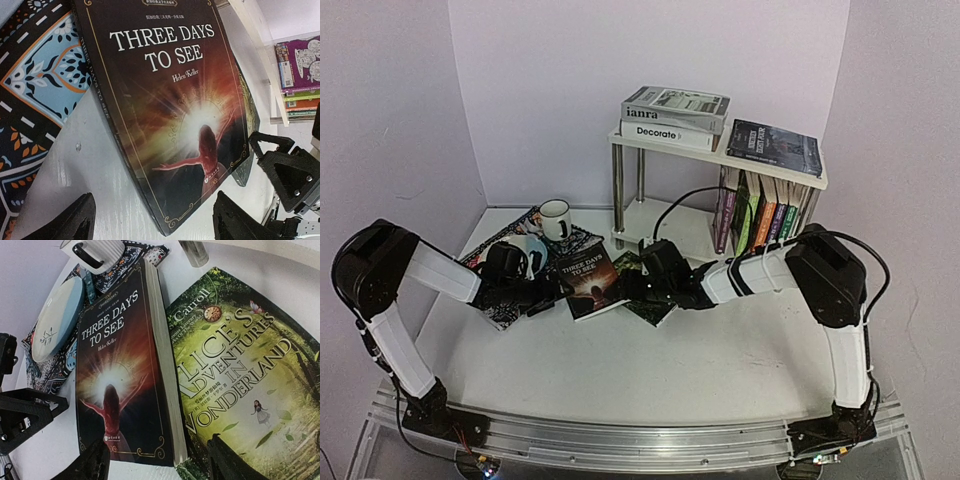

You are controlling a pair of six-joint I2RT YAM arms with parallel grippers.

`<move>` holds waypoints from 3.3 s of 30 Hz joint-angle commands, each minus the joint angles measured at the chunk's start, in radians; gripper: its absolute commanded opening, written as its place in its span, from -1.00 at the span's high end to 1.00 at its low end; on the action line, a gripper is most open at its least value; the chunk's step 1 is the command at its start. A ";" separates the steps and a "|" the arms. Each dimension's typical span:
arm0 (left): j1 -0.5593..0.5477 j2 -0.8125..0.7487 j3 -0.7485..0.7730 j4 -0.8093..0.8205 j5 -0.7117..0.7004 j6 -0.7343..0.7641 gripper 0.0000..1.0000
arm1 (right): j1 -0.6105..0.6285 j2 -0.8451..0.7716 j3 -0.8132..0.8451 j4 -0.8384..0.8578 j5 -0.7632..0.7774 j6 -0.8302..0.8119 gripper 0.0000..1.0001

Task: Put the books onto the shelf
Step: Move the book from the book pile, then adjust the book pile.

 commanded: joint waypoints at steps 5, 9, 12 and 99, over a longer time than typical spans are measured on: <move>0.004 0.099 0.072 0.080 0.067 -0.016 -0.47 | 0.005 0.100 0.121 -0.095 -0.025 0.021 -0.13; -0.001 0.133 0.084 0.111 0.114 -0.025 -0.34 | 0.006 0.105 0.118 -0.081 -0.080 0.030 0.12; -0.006 0.145 0.092 0.130 0.144 -0.026 -0.25 | 0.006 0.092 0.100 -0.063 -0.118 0.037 0.26; -0.307 -0.874 -0.192 -0.300 -0.503 0.076 -0.26 | 0.346 0.066 -0.068 -0.153 1.059 -0.439 -0.97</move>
